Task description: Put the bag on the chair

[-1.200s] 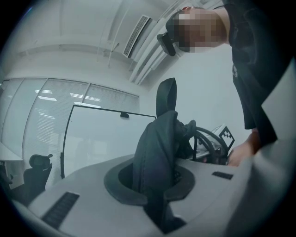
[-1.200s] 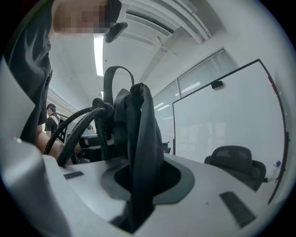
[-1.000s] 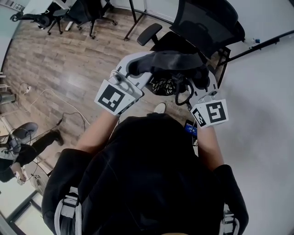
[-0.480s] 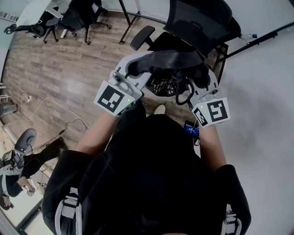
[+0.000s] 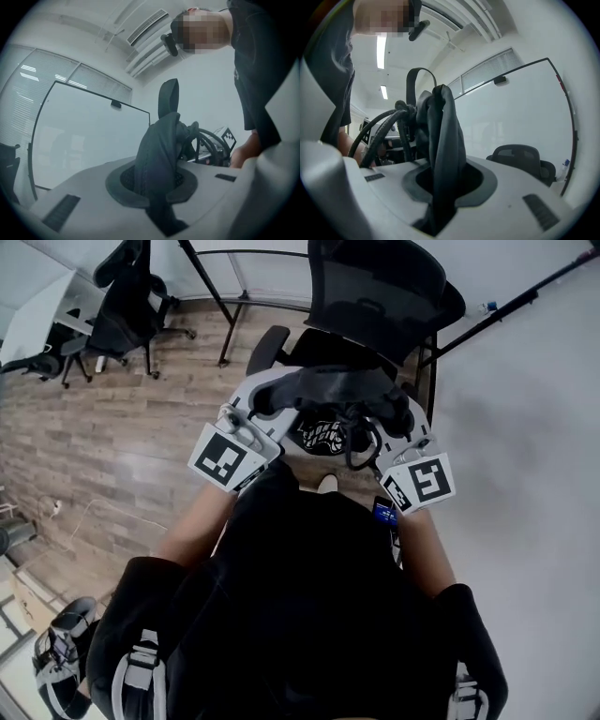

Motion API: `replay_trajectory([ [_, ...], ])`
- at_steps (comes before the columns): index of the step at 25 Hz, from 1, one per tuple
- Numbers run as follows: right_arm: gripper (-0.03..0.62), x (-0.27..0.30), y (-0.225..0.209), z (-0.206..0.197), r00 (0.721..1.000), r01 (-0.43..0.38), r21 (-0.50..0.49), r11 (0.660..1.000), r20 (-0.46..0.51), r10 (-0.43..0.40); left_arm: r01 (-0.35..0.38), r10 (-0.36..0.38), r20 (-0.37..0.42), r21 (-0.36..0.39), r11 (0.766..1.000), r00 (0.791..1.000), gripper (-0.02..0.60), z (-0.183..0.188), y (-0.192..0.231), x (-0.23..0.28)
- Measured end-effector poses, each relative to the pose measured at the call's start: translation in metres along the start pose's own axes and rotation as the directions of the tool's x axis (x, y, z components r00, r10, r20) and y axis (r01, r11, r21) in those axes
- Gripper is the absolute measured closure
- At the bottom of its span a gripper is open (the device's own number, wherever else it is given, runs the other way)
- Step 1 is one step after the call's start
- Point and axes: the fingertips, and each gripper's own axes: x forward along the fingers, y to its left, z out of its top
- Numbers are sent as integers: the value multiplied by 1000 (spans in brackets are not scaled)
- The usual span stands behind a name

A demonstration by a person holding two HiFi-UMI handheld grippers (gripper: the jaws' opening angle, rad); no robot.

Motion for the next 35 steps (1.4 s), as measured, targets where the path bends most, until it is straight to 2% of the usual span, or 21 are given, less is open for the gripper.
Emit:
replay_trajectory([
  [5,525,48,-10,5,996,84,14,996,-9,-84,78,-78,-4,-24,997,997,535,-3,55,10],
  [10,524,94,-15,2,985,172,36,984,-31,-171,171,-171,11,-24,985,985,535,-10,105,17],
  [18,523,139,-32,-2,950,309,38,950,-66,-306,287,-288,-4,-49,957,958,537,-22,159,40],
  [26,524,150,-51,-18,917,390,55,919,-109,-383,365,-367,-24,-68,929,930,537,-46,175,65],
  [35,523,140,-94,-54,898,428,84,900,-149,-413,393,-403,-79,-118,912,912,537,-85,166,109],
])
